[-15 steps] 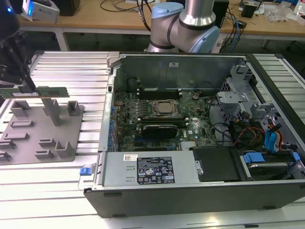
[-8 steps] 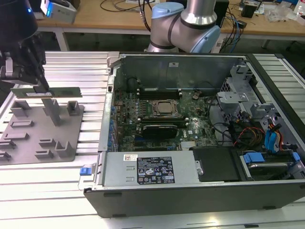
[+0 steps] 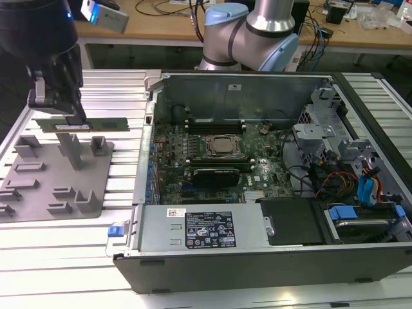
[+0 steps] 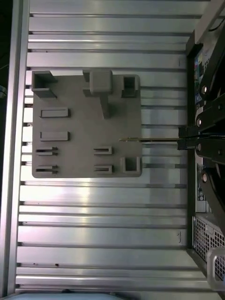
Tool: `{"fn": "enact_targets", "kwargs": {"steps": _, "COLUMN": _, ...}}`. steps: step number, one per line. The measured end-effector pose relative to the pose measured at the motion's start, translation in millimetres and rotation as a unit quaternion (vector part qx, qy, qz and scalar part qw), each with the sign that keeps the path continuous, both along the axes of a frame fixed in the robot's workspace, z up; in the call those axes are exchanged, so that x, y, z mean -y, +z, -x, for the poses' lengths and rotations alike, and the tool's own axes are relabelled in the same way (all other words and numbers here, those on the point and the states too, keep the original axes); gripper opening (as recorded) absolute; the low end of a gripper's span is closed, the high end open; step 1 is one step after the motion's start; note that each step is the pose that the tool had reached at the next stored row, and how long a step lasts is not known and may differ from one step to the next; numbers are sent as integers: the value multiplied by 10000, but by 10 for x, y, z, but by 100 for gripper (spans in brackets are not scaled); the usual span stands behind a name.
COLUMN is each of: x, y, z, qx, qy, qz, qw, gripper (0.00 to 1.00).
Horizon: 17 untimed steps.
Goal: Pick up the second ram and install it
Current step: 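Pick up the second ram and move it above second insertion slot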
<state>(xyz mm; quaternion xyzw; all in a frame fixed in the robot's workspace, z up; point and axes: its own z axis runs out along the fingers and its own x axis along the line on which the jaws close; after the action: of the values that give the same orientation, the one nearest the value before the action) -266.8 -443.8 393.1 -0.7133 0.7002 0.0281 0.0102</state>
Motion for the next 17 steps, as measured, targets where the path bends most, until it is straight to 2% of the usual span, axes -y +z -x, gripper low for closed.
{"fn": "enact_targets", "kwargs": {"steps": 3, "x": 0, "y": -1, "z": -159, "qx": 0, "qy": -12, "qz": 0, "qw": 10000, "gripper": 9}}
{"fn": "enact_targets", "kwargs": {"steps": 6, "x": 0, "y": 0, "z": -272, "qx": 0, "qy": -20, "qz": 0, "qw": 10000, "gripper": 9}}
{"fn": "enact_targets", "kwargs": {"steps": 10, "x": 0, "y": -3, "z": -528, "qx": 0, "qy": -32, "qz": 0, "qw": 10000, "gripper": 9}}
{"fn": "enact_targets", "kwargs": {"steps": 13, "x": 0, "y": -3, "z": -627, "qx": 0, "qy": -37, "qz": 0, "qw": 10000, "gripper": 9}}
{"fn": "enact_targets", "kwargs": {"steps": 14, "x": 0, "y": -4, "z": -702, "qx": 0, "qy": -41, "qz": 0, "qw": 10000, "gripper": 9}}
{"fn": "enact_targets", "kwargs": {"steps": 17, "x": 0, "y": -5, "z": -828, "qx": 0, "qy": -48, "qz": 0, "qw": 10000, "gripper": 9}}
